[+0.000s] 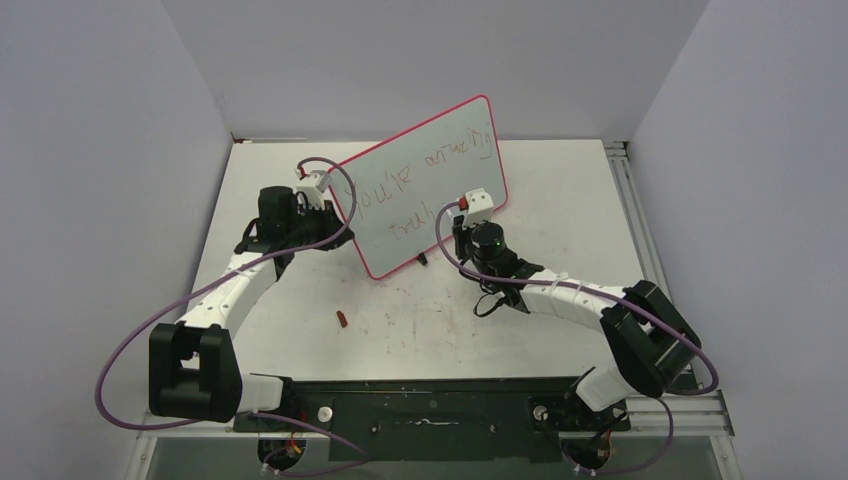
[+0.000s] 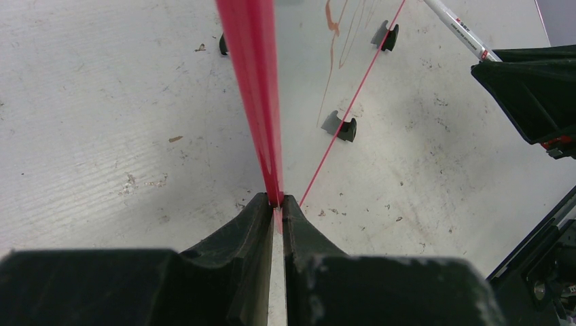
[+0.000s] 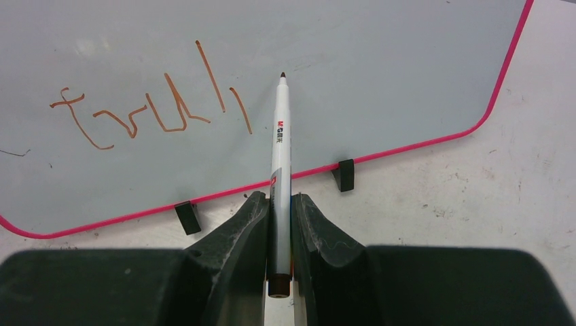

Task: Write a sentence on the whiteboard

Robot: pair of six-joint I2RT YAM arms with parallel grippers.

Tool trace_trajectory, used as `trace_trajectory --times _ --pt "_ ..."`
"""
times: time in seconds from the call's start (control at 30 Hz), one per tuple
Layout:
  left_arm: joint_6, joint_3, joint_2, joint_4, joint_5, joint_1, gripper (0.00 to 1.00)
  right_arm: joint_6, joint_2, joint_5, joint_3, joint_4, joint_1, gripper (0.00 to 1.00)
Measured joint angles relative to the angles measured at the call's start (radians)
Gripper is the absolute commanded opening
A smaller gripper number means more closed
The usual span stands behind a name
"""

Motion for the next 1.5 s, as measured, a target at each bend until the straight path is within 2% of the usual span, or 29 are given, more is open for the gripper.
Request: trace_trajectory --times 0.53,1.23,1.5 --pt "0.000 0.000 0.000 0.000 0.000 0.000 0.07 -0.001 0.045 -0.004 0.012 0.006 -0.002 0.05" --pt "0.001 0.000 -0.005 -0.005 -0.003 -0.003 0.07 0.032 0.041 -0.048 -0.082 -0.026 0.089 0.05" --pt "0.001 0.000 -0.008 -0.010 -0.003 -0.005 0.07 0.033 -0.065 -0.045 -0.091 -0.080 0.101 0.05"
